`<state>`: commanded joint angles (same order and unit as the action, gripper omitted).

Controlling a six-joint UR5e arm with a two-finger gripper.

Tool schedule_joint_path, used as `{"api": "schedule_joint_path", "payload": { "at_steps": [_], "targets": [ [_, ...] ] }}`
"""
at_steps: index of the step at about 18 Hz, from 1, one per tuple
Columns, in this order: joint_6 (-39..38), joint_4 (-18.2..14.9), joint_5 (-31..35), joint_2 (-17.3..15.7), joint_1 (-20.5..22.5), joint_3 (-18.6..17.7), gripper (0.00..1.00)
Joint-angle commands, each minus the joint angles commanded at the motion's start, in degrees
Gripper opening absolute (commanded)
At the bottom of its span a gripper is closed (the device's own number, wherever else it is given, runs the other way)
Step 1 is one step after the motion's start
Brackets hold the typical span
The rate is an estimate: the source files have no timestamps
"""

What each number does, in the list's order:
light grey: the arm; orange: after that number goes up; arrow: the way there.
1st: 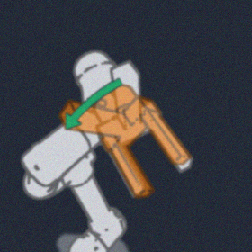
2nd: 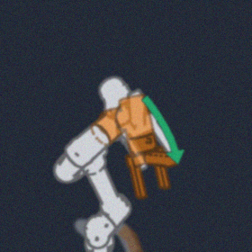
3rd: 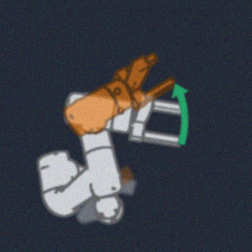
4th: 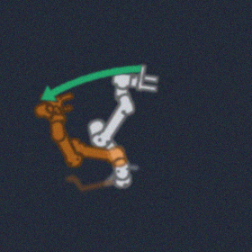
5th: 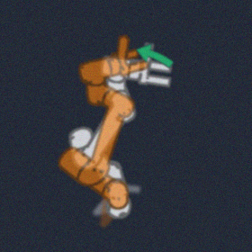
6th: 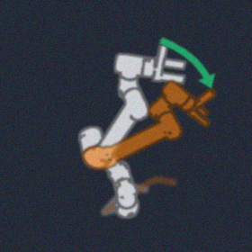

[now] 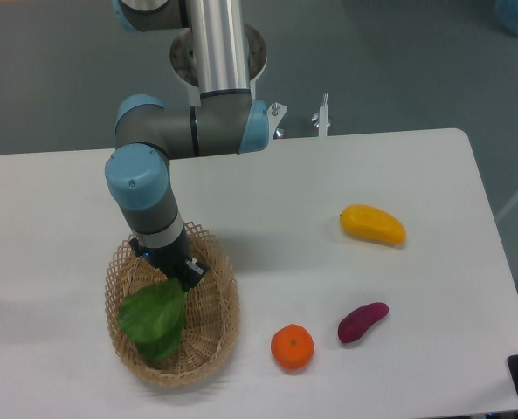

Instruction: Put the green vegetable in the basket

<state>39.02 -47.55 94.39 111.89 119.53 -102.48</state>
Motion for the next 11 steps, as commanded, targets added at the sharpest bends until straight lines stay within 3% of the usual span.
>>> {"api": "schedule_joint_path", "payload": {
  "at_steps": [1, 11],
  "targets": [
    [-0.08, 0.09, 0.09, -0.09, 0.00, 0.00, 1.00],
    [-0.70, -0.09, 0.18, -1.32, 1.49, 2.10, 1.00]
  ]
}}
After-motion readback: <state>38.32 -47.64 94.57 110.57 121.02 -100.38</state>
